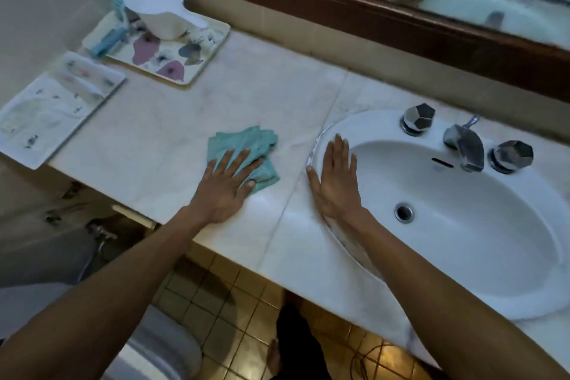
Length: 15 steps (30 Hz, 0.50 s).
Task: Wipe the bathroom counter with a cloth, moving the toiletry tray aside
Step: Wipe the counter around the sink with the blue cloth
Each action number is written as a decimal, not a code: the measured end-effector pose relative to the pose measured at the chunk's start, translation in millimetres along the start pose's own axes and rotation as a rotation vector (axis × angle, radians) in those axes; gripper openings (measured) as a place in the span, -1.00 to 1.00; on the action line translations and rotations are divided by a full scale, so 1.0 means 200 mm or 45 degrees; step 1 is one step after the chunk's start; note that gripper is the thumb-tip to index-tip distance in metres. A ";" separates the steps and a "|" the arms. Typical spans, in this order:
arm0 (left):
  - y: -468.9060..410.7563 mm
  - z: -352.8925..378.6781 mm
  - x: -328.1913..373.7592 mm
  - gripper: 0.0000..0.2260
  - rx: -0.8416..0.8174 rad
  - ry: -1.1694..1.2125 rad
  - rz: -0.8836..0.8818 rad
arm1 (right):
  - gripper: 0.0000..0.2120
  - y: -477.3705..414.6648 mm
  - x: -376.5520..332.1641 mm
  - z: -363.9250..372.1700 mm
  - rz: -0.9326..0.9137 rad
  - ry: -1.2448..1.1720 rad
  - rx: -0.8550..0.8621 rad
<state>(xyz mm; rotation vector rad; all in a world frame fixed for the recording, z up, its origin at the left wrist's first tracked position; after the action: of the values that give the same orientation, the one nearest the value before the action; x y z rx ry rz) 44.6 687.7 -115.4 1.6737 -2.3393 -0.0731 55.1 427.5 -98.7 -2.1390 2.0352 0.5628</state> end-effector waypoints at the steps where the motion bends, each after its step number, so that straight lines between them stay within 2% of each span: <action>1: -0.10 -0.02 -0.03 -0.51 0.016 0.014 -0.061 | -0.30 -0.06 0.00 -0.01 -0.003 0.010 0.000; 5: -0.56 -0.08 0.02 -0.44 0.033 0.073 -0.213 | -0.35 -0.34 0.10 -0.10 0.042 0.088 0.047; 8: -0.82 -0.09 0.15 -0.44 0.045 0.089 -0.208 | -0.37 -0.51 0.19 -0.16 0.087 0.083 0.065; 11: -0.83 -0.07 0.21 -0.50 0.070 0.034 -0.046 | -0.41 -0.64 0.25 -0.19 0.131 0.112 0.065; 15: -0.53 -0.04 0.18 -0.53 0.057 -0.161 0.305 | -0.44 -0.68 0.23 -0.21 0.185 0.151 0.062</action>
<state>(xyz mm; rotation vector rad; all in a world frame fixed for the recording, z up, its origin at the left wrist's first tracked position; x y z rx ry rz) 133.6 619.1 -120.6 1.4337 -2.6361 -0.0825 197.6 380.4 -97.7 -2.0552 2.2563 0.4076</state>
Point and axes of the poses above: each hand's wrist, its own y-axis away from the middle knuckle, its own z-axis out of the palm, x = y × z, the point moved 5 cm from there along -y, towards the middle knuckle, and after that the axes turned 4 degrees about -x, right-handed, at the moved point
